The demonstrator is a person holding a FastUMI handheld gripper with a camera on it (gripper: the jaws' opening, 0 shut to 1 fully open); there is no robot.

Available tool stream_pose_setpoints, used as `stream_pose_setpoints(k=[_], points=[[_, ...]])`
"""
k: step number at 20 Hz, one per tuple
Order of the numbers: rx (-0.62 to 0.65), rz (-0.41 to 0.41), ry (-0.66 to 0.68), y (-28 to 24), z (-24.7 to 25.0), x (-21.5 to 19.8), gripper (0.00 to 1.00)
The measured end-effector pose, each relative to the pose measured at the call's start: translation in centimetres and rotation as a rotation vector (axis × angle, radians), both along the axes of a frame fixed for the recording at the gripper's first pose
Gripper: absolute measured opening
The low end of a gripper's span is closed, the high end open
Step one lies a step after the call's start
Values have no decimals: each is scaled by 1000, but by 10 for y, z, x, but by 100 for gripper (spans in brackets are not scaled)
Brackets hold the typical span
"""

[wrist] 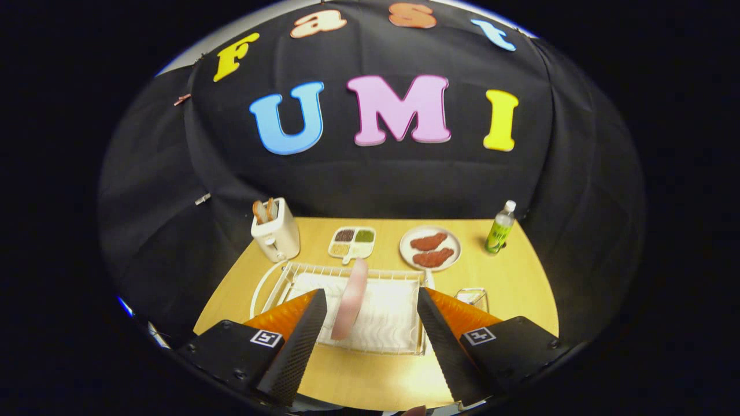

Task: Take the plate from the dish rack, then take the spoon from the basket and place it into the plate.

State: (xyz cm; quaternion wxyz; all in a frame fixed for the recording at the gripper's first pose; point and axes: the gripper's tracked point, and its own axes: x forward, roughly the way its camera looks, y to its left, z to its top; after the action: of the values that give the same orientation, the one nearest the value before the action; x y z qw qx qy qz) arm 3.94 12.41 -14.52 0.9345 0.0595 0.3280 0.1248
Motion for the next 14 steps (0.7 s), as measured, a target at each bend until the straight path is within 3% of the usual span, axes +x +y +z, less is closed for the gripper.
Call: stream_pose_setpoints(k=[6,14], points=[[16,-8,227,38,-67,45,86],[-97,-119,386,45,-135,79,66]])
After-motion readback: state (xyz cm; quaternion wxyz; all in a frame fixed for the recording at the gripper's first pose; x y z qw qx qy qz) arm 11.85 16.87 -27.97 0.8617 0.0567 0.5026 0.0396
